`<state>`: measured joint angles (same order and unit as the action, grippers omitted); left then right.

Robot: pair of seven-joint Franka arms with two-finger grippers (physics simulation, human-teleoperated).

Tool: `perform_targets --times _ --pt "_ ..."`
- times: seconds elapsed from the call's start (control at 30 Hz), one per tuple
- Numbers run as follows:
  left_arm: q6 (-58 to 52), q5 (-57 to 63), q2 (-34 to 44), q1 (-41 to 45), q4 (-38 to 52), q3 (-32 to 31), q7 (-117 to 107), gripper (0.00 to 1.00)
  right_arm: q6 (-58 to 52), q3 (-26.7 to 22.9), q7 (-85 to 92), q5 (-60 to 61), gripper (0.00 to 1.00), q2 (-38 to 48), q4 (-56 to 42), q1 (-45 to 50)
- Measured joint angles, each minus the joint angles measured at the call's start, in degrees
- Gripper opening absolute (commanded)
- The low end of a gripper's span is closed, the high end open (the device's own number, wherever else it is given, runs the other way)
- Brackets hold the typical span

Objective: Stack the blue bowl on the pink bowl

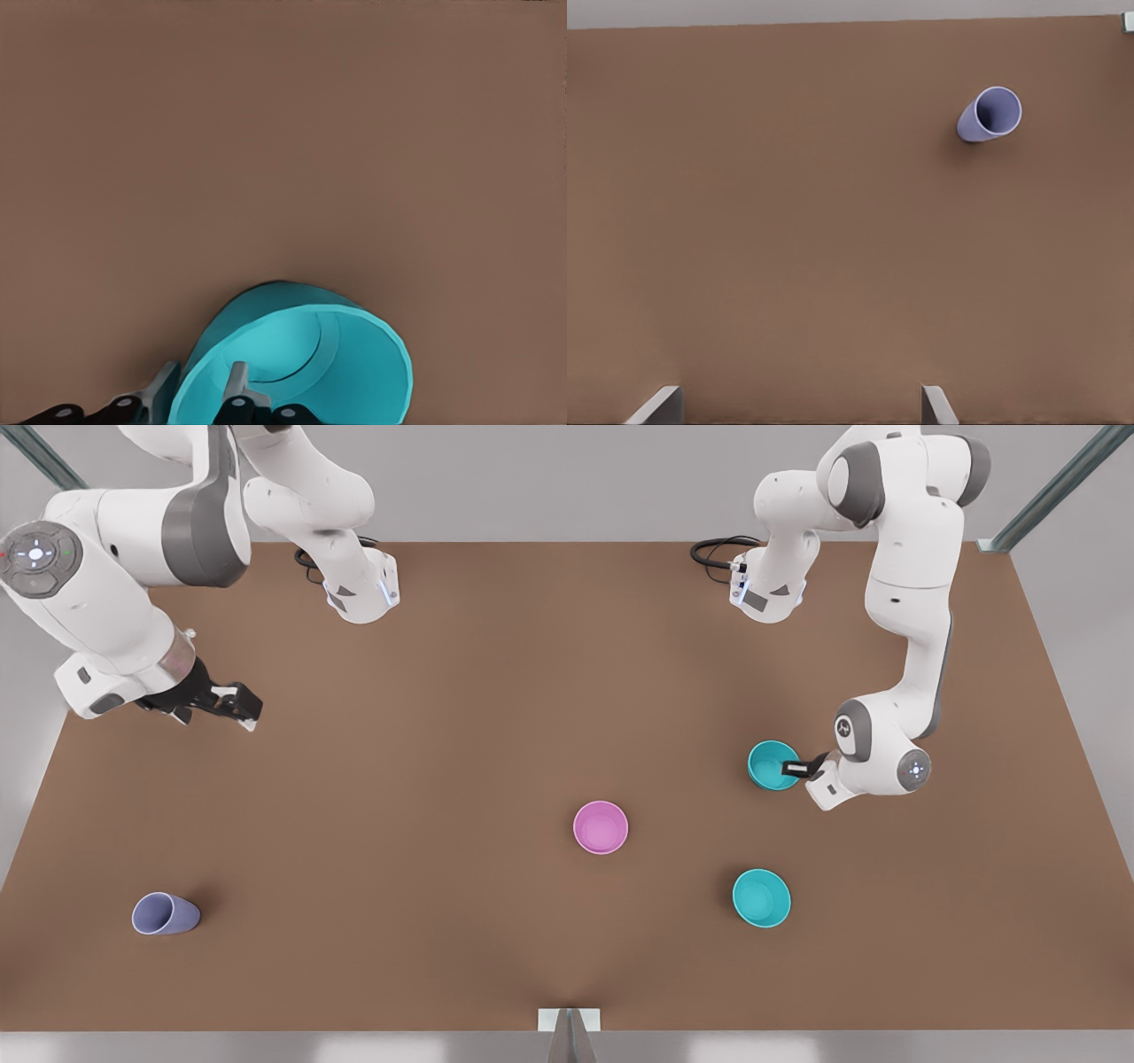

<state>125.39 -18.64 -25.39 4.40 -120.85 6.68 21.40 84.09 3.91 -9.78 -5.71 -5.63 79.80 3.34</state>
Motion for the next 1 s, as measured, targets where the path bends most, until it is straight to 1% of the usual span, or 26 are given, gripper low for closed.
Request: perform_targets --times 0.1,0.17,0.2,0.27,0.3,0.33,0.37,0.47,0.57,0.67,1.0 --pt "0.69 -0.26 0.33 0.04 0.29 0.00 1.43 0.21 -2.63 -0.05 2.97 -0.54 1.00 -0.41 0.23 -0.16" --pt "0.95 -0.26 1.93 0.94 0.44 0.01 2.00 0.21 -3.82 -0.11 4.72 -0.70 1.00 -0.42 0.34 -0.62" --pt "0.91 -0.26 4.22 2.68 0.47 0.04 1.74 0.21 -4.30 -0.13 5.54 -0.75 1.00 -0.44 0.39 -0.84" --pt "0.25 -0.27 9.13 10.14 0.79 0.02 -0.40 0.21 -5.09 -0.13 7.05 -0.81 1.00 -0.53 0.57 -1.06" --pt "-0.19 -0.31 9.88 13.76 2.23 -0.04 -1.85 0.21 -5.40 -0.10 7.74 -0.84 1.00 -0.53 0.65 -1.08" --pt "-0.91 -0.32 8.85 16.97 5.52 -0.34 -3.55 0.21 -5.66 -0.08 8.40 -0.85 1.00 -0.56 0.69 -1.03" --pt "-2.09 -0.29 6.26 20.01 10.95 -0.65 -5.56 0.21 -5.88 -0.08 9.02 -0.87 1.00 -0.57 0.71 -0.94" --pt "-5.51 -0.25 -3.74 27.16 26.77 -0.94 -12.27 0.21 -6.37 -0.09 10.69 -0.89 1.00 -0.58 0.80 -0.70" --pt "-7.60 -0.10 -12.07 31.49 36.44 -0.98 -18.85 0.21 -6.68 -0.06 12.11 -0.90 1.00 -0.58 0.82 -0.74" --pt "-8.75 -0.10 -14.47 31.24 38.80 -0.98 -24.59 0.21 -6.87 -0.05 13.30 -0.90 1.00 -0.59 0.82 -0.80" --pt "-7.90 -0.40 -16.50 29.31 41.80 -0.95 -37.95 0.21 -7.09 -0.05 16.03 -0.90 1.00 -1.02 0.82 -0.72"
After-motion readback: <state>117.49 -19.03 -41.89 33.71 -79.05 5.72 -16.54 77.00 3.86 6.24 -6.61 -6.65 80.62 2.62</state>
